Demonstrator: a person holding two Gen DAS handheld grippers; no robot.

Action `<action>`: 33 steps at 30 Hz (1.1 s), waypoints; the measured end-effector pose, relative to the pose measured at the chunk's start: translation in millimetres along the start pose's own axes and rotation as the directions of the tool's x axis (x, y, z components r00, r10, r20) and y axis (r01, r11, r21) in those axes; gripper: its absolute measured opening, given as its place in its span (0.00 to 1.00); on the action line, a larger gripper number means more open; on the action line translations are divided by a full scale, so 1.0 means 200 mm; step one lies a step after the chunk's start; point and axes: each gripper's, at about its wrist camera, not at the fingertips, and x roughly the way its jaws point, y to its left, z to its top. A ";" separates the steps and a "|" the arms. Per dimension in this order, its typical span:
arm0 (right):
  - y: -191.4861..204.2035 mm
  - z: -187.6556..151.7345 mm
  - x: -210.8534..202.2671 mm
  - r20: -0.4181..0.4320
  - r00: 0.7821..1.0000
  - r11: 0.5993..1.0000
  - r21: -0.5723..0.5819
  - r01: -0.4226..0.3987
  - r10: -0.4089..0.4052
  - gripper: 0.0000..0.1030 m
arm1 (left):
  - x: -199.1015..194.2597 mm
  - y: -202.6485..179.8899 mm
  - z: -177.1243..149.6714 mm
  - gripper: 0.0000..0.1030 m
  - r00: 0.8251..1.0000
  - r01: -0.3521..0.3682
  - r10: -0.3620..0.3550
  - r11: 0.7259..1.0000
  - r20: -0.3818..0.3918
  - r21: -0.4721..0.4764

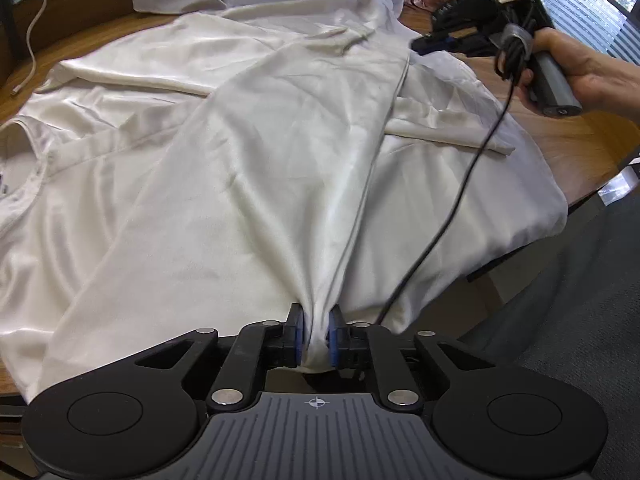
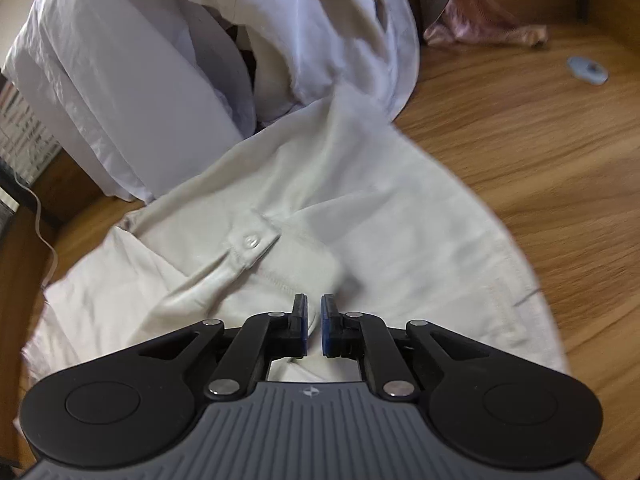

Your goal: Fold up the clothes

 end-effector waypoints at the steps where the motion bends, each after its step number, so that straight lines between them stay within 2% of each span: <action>1: -0.01 0.00 -0.03 0.004 1.000 1.000 -0.007 0.008 -0.008 0.22 | -0.02 0.01 -0.01 0.17 1.000 -0.005 0.005 1.000 0.010 -0.006; 3: -0.05 -0.02 -0.09 0.012 1.000 1.000 -0.011 0.028 -0.027 0.28 | -0.06 0.05 -0.02 0.19 1.000 -0.010 0.011 0.999 0.023 -0.033; 7: -0.14 -0.06 -0.18 -0.015 0.997 0.997 -0.022 0.080 -0.080 0.28 | -0.11 0.12 -0.04 0.39 0.999 0.000 0.004 0.995 0.041 -0.100; 9: -0.17 -0.10 -0.21 -0.031 0.995 0.995 -0.017 0.098 -0.099 0.30 | -0.13 0.13 -0.05 0.45 0.999 0.014 -0.008 0.992 0.046 -0.128; 14: -0.22 -0.20 -0.26 -0.071 0.989 0.992 -0.002 0.126 -0.126 0.37 | -0.17 0.16 -0.03 0.53 0.995 -0.015 0.032 0.983 0.091 -0.183; 20: -0.23 -0.27 -0.25 -0.097 0.990 0.994 0.019 0.106 -0.104 0.38 | -0.13 0.22 0.05 0.56 0.991 -0.051 0.079 0.972 0.112 -0.231; 21: -0.23 -0.28 -0.25 -0.095 0.991 0.995 0.017 0.099 -0.097 0.35 | -0.12 0.22 0.06 0.56 0.990 -0.056 0.084 0.971 0.112 -0.232; 22: -0.23 -0.27 -0.25 -0.088 0.992 0.996 0.016 0.092 -0.091 0.18 | -0.10 0.23 0.07 0.56 0.990 -0.063 0.091 0.971 0.112 -0.232; 23: -0.23 -0.27 -0.26 -0.081 0.993 0.996 0.015 0.086 -0.084 0.05 | -0.09 0.23 0.08 0.56 0.989 -0.066 0.094 0.971 0.111 -0.229; 24: -0.23 -0.27 -0.26 -0.072 0.994 0.996 0.011 0.089 -0.088 0.02 | -0.07 0.23 0.09 0.57 0.990 -0.068 0.094 0.972 0.106 -0.225; 30: -0.23 -0.15 -0.30 0.013 0.994 0.994 -0.004 0.108 -0.108 0.02 | -0.01 0.22 0.08 0.56 0.994 -0.071 0.086 0.978 0.074 -0.194; 33: -0.24 -0.08 -0.32 0.046 0.990 0.990 -0.020 0.137 -0.136 0.02 | 0.01 0.22 0.07 0.56 0.992 -0.090 0.104 0.977 0.067 -0.191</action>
